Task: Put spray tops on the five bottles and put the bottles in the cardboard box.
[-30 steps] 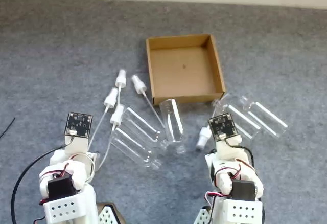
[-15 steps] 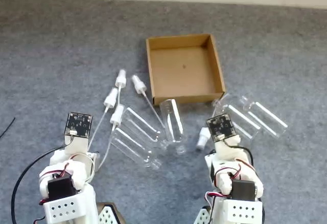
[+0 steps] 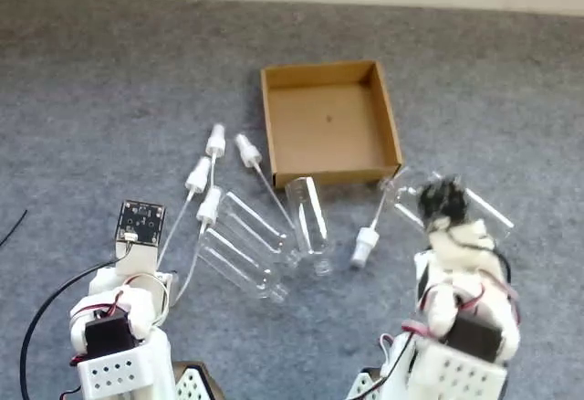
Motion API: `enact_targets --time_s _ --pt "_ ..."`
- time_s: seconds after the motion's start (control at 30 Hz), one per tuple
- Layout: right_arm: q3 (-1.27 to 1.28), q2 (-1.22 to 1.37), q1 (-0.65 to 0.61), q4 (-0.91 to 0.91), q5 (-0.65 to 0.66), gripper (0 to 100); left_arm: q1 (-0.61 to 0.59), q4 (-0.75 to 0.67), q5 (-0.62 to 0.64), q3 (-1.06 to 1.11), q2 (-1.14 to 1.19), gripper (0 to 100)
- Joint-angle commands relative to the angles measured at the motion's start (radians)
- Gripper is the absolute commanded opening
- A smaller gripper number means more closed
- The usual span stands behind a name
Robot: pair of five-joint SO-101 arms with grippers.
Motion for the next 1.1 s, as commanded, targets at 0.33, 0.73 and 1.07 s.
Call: enact_targets --time_s 0.33,0.73,1.07 --pt "-1.090 1.310 0.084 0.217 0.376 24.9 -0.016 -0.025 -0.008 0.019 -0.002 20" --pt "-1.567 1.834 0.082 0.343 0.436 25.2 -0.016 -0.025 -0.008 0.019 -0.002 20" --pt "-1.569 1.900 0.082 0.394 0.457 25.0 -0.016 -0.025 -0.008 0.019 -0.002 20"
